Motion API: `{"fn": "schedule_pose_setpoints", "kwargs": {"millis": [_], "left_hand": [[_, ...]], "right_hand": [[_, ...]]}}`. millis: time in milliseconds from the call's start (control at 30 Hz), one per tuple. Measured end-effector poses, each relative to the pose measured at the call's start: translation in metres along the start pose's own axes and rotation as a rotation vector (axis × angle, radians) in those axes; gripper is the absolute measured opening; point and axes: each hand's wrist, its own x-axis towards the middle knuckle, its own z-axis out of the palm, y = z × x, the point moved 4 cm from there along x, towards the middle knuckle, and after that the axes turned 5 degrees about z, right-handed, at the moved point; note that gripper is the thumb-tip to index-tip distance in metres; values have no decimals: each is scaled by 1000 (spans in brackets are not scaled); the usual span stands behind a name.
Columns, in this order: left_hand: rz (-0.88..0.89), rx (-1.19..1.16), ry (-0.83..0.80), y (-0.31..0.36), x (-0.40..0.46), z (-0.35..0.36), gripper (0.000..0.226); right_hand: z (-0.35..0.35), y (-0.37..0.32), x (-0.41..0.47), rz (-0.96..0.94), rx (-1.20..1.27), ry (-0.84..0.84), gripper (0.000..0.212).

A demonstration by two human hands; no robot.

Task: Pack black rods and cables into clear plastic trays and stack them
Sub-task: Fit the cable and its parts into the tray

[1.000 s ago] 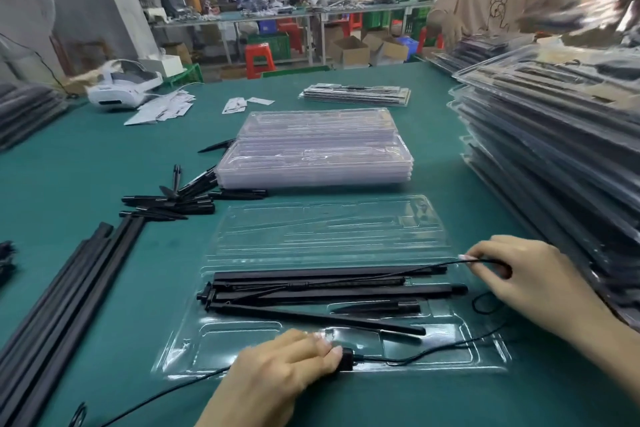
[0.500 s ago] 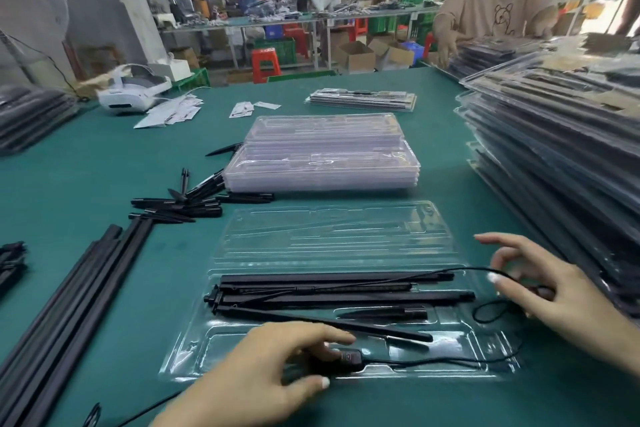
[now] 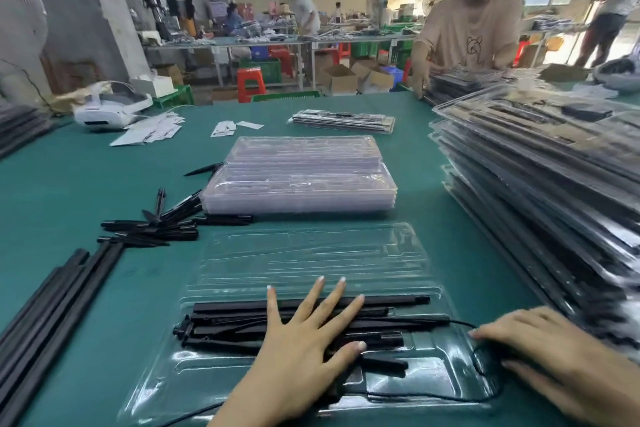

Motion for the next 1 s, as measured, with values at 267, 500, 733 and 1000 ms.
{"fn": "schedule_pose_setpoints", "kwargs": {"millis": [267, 500, 733, 1000], "left_hand": [[-31, -2, -25, -1, 3, 2, 47], [-49, 22, 12, 0, 4, 3, 51], [-19, 43, 148, 2, 4, 0, 49], [-35, 3, 67, 0, 2, 5, 48]], "right_hand": [[-14, -17, -2, 169, 409, 181, 25], [18, -17, 12, 519, 1605, -131, 47], [5, -13, 13, 315, 1318, -72, 56], [27, -6, 31, 374, 1485, 324, 62]]}}
